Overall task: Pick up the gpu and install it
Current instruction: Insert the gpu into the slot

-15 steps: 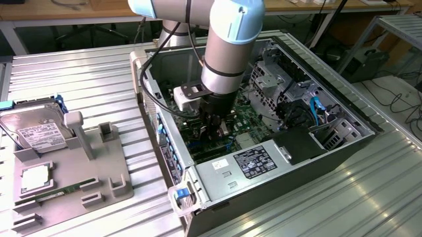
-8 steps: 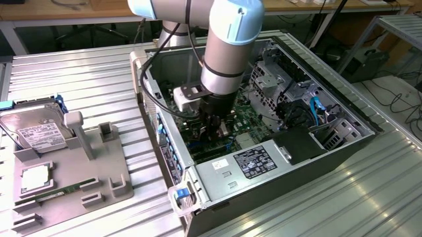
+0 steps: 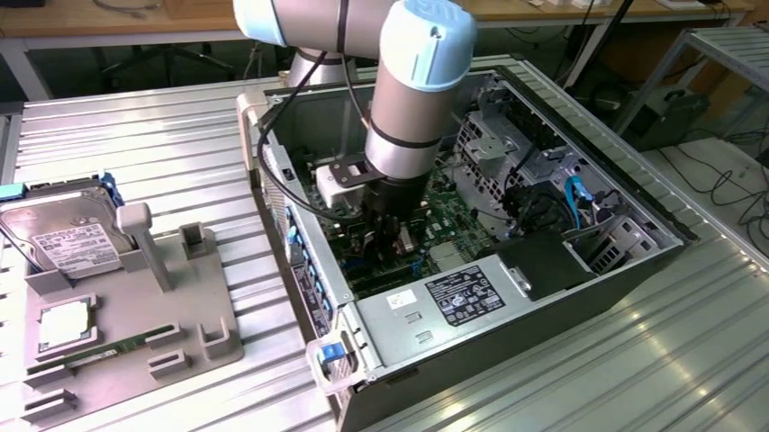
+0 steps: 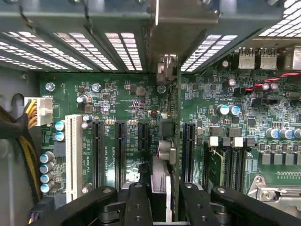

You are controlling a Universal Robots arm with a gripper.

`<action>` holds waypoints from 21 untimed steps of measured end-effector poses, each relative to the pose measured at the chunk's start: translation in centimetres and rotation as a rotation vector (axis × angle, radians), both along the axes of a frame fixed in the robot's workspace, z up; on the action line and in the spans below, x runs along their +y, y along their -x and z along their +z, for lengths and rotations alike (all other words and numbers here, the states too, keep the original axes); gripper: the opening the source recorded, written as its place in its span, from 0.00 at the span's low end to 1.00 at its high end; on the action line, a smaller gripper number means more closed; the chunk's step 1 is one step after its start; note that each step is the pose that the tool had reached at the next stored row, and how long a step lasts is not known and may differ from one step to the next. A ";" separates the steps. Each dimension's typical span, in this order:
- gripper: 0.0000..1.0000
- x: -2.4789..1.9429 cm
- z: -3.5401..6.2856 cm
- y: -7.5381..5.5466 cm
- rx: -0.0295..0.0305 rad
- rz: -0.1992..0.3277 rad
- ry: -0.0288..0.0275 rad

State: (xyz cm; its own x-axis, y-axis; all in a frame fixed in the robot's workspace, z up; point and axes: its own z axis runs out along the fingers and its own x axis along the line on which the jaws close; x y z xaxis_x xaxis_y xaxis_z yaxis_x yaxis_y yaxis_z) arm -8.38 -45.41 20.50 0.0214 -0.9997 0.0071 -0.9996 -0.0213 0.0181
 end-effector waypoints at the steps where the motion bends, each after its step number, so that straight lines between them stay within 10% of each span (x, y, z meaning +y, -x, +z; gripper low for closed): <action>1: 0.28 -0.01 -0.05 0.0 -0.0005 0.000 -0.0008; 10: 0.35 -0.02 0.18 0.0 -0.0015 0.000 -0.0029; 21: 0.35 -0.02 5.85 0.0 -0.0015 0.000 -0.0026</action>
